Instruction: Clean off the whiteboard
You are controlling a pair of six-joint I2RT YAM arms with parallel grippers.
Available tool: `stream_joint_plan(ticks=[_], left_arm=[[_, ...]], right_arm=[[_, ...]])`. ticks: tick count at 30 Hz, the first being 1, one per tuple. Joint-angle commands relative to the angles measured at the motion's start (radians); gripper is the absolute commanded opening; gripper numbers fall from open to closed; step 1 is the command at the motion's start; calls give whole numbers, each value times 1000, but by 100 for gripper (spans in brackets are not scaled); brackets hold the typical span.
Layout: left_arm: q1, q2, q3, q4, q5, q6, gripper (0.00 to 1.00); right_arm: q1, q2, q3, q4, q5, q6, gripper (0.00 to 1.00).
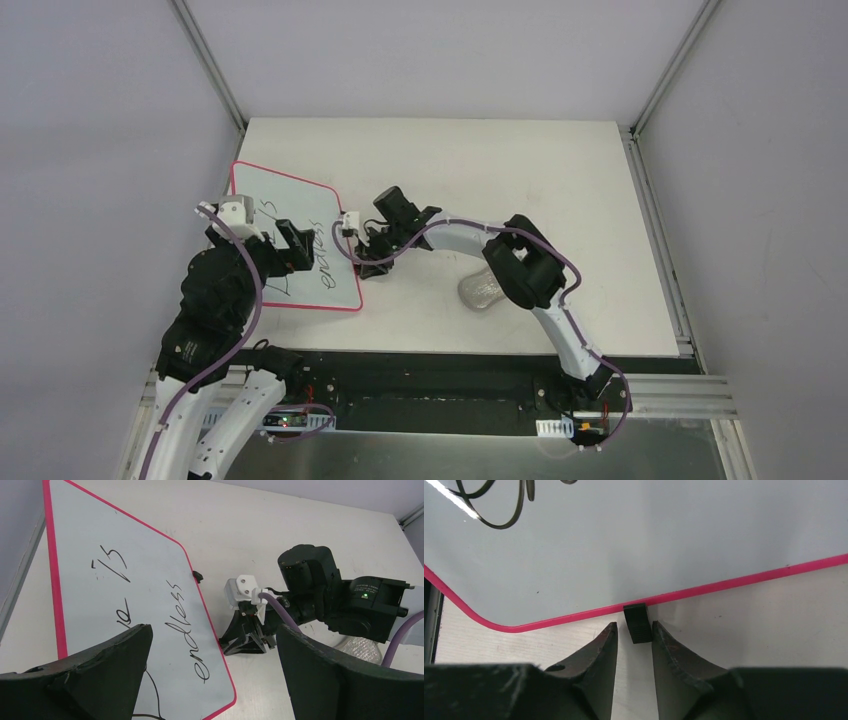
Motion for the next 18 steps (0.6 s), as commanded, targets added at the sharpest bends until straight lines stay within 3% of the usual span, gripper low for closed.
stream_joint_plan(ticks=[1, 15, 18], left_arm=[[-8, -18, -4, 28, -3, 1, 99], [-8, -24, -4, 23, -25, 0, 99], [-5, -24, -4, 23, -31, 1, 99]], right_arm=[[27, 39, 30, -63, -9, -70, 31], [69, -30, -89, 28, 90, -78, 2], [69, -57, -135, 61, 121, -73, 0]])
